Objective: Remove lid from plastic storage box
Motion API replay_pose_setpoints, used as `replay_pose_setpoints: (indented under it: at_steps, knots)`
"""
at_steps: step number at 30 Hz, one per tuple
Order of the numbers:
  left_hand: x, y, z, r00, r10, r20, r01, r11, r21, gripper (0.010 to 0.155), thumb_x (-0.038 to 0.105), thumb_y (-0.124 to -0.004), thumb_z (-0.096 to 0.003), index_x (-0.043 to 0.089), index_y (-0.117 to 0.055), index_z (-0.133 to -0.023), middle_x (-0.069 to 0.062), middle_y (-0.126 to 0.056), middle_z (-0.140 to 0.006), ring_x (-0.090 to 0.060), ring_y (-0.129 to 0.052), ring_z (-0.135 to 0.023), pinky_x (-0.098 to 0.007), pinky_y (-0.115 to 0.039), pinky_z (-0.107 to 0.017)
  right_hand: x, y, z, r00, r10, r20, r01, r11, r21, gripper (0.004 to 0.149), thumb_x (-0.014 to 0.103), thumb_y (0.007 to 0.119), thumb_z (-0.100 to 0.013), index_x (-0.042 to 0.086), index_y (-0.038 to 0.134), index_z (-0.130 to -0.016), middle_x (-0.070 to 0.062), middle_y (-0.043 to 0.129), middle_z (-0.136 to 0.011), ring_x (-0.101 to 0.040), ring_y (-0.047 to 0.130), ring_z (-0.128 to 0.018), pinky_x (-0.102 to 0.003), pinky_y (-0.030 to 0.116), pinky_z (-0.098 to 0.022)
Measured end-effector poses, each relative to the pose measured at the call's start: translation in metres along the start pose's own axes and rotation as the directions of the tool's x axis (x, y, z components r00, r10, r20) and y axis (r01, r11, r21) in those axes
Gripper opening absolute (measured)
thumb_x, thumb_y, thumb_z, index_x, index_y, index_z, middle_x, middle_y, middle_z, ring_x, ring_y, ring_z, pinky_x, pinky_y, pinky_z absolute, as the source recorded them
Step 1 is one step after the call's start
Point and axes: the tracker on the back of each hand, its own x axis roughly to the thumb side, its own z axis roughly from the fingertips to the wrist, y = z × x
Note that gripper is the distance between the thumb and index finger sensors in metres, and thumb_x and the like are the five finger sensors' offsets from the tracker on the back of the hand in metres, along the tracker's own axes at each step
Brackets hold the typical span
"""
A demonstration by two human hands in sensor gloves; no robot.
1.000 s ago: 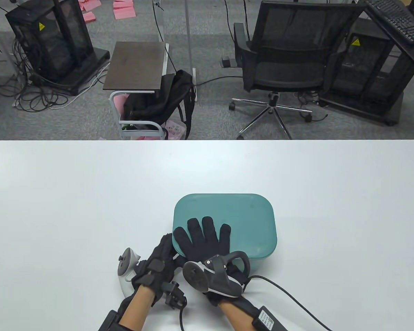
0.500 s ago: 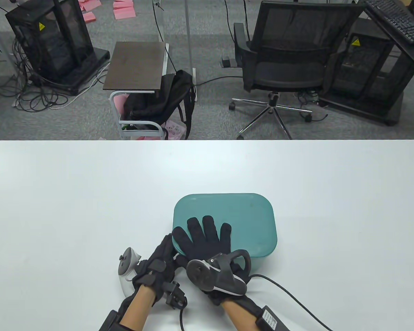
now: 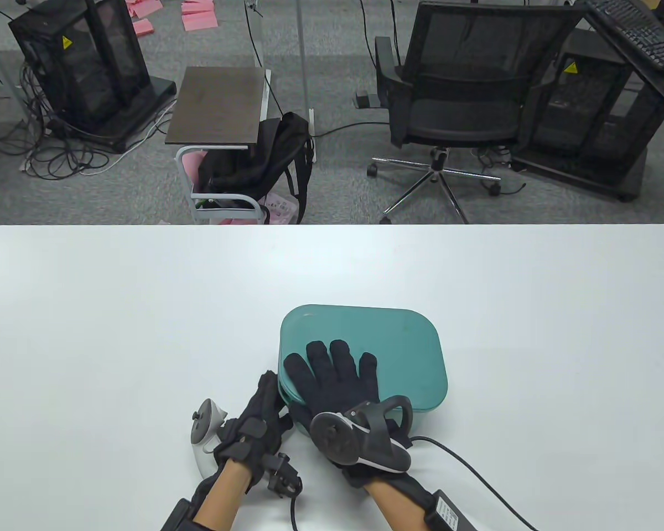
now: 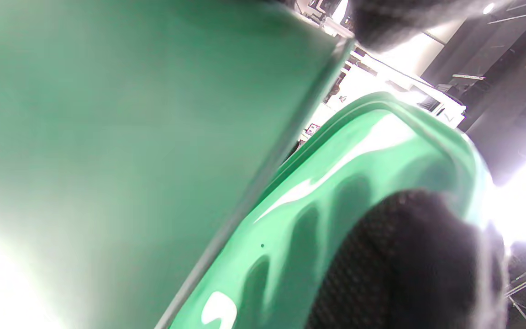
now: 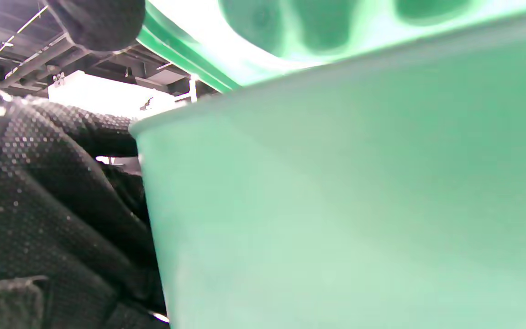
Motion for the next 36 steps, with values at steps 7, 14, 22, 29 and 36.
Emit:
replay_pose_setpoints:
  at_steps: [7,14,22,29,36]
  knots:
    - [0.000,0.000,0.000,1.000,0.008,-0.009,-0.008,1.000,0.010,0.063,0.062,-0.057,-0.0586,0.012,-0.065,-0.097,-0.022,-0.010,-0.117,-0.052,-0.010,-0.101,-0.072,-0.024,-0.062,-0.003,-0.022,0.006,0.999,0.039,-0.020,-0.041,0.991,-0.126,0.060,0.047,0.066,-0.059,0.032,0.042,-0.112,-0.006,0.053,-0.118,-0.042,0.062,-0.103,-0.069,0.061,-0.067]
    - [0.002,0.000,0.001,1.000,0.015,-0.022,-0.015,1.000,0.008,0.063,0.061,-0.058,-0.0592,0.011,-0.064,-0.097,-0.022,-0.009,-0.116,-0.052,-0.010,-0.101,-0.072,-0.024,-0.062,-0.021,-0.065,0.012,0.997,0.054,-0.060,-0.071,0.945,-0.318,0.047,0.038,0.067,-0.060,0.034,0.058,-0.106,-0.002,0.070,-0.110,-0.038,0.080,-0.092,-0.060,0.076,-0.060]
    - [0.003,0.001,0.000,0.999,0.011,-0.033,-0.010,1.000,0.019,0.063,0.061,-0.059,-0.0594,0.011,-0.065,-0.097,-0.023,-0.010,-0.116,-0.053,-0.011,-0.101,-0.071,-0.025,-0.063,-0.066,-0.117,0.030,0.991,-0.084,-0.100,0.031,0.897,-0.441,0.044,0.039,0.067,-0.059,0.038,0.062,-0.103,-0.001,0.073,-0.109,-0.038,0.084,-0.089,-0.059,0.078,-0.060]
    - [0.003,0.002,0.000,0.999,0.004,-0.032,-0.003,1.000,0.022,0.063,0.061,-0.059,-0.0593,0.010,-0.065,-0.097,-0.023,-0.010,-0.116,-0.053,-0.012,-0.100,-0.072,-0.024,-0.063,-0.136,-0.138,0.053,0.962,-0.129,-0.242,-0.007,0.870,-0.494,0.044,0.039,0.068,-0.059,0.038,0.062,-0.103,-0.002,0.073,-0.108,-0.039,0.083,-0.089,-0.060,0.077,-0.060]
    - [0.004,0.003,0.000,1.000,-0.002,-0.030,0.003,1.000,0.027,0.063,0.061,-0.059,-0.0593,0.010,-0.065,-0.097,-0.024,-0.011,-0.115,-0.053,-0.012,-0.100,-0.072,-0.024,-0.062,-0.215,-0.104,0.081,0.904,-0.015,-0.427,-0.149,0.926,-0.348,0.043,0.039,0.068,-0.059,0.040,0.064,-0.102,-0.002,0.074,-0.108,-0.039,0.083,-0.089,-0.060,0.076,-0.060]
